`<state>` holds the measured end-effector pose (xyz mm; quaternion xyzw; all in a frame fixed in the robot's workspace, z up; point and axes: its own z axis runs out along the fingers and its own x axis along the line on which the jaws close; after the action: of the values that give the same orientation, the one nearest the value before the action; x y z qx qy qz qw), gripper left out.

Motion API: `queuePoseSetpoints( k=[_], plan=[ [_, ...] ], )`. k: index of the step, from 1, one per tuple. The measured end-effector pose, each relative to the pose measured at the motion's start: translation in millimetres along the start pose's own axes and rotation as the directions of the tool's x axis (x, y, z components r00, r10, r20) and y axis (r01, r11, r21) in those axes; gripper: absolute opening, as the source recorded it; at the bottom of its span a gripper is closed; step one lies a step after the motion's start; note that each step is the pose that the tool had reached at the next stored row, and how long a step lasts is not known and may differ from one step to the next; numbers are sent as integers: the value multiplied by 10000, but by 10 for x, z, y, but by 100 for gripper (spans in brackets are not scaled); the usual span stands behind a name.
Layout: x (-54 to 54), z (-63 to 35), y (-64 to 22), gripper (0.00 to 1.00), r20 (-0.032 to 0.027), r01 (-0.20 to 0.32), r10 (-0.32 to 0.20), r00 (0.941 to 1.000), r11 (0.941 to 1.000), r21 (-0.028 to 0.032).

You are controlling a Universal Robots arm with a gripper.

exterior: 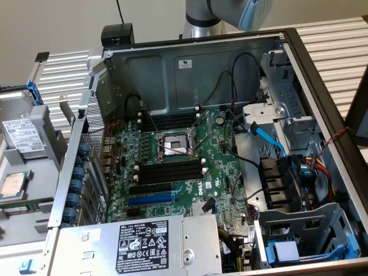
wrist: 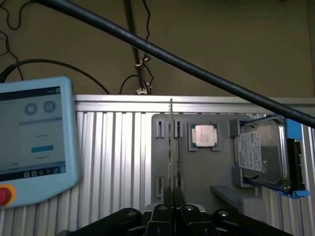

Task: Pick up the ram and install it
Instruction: 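Pick up the ram and move it above insertion slot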

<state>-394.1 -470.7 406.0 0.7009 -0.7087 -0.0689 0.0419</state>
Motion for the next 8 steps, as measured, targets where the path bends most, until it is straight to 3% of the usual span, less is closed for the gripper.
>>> queuePoseSetpoints(
  k=[8],
  plan=[
    [-31,-34,-219,12,0,0,0,10000,10000,0]
  ],
)
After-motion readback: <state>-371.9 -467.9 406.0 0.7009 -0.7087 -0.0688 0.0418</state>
